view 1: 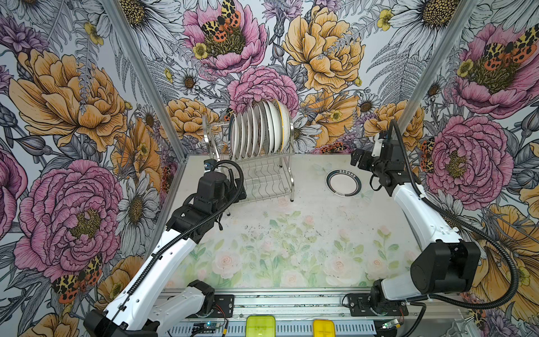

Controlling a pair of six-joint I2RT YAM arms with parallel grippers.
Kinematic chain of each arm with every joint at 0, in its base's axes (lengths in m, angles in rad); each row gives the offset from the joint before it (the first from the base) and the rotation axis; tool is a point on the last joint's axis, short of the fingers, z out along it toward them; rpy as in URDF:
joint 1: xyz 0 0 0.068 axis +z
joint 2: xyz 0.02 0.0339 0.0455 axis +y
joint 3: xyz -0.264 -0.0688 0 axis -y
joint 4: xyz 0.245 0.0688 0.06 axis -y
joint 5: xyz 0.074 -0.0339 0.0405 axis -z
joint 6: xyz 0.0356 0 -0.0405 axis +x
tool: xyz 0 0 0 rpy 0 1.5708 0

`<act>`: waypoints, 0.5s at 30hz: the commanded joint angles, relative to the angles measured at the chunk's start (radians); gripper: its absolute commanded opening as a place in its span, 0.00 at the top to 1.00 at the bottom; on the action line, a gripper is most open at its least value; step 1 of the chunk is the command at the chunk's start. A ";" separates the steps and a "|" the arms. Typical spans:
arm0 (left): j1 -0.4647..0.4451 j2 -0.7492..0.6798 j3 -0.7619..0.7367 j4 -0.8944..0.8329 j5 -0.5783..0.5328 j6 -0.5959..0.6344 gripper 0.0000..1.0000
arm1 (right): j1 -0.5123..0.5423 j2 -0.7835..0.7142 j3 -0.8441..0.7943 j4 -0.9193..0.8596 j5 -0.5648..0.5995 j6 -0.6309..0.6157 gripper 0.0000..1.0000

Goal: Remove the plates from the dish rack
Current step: 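Raise the right gripper from the plate while the left gripper moves up to the rack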

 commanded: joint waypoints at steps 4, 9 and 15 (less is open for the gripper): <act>0.009 0.033 0.013 0.021 -0.041 0.027 0.01 | 0.070 -0.011 0.035 0.028 0.159 -0.200 0.01; 0.009 0.103 0.087 0.010 -0.040 0.029 0.01 | 0.160 -0.066 -0.001 0.014 0.303 -0.247 0.01; 0.011 0.215 0.251 -0.079 -0.065 0.036 0.01 | 0.189 -0.148 -0.065 -0.048 0.272 -0.150 0.01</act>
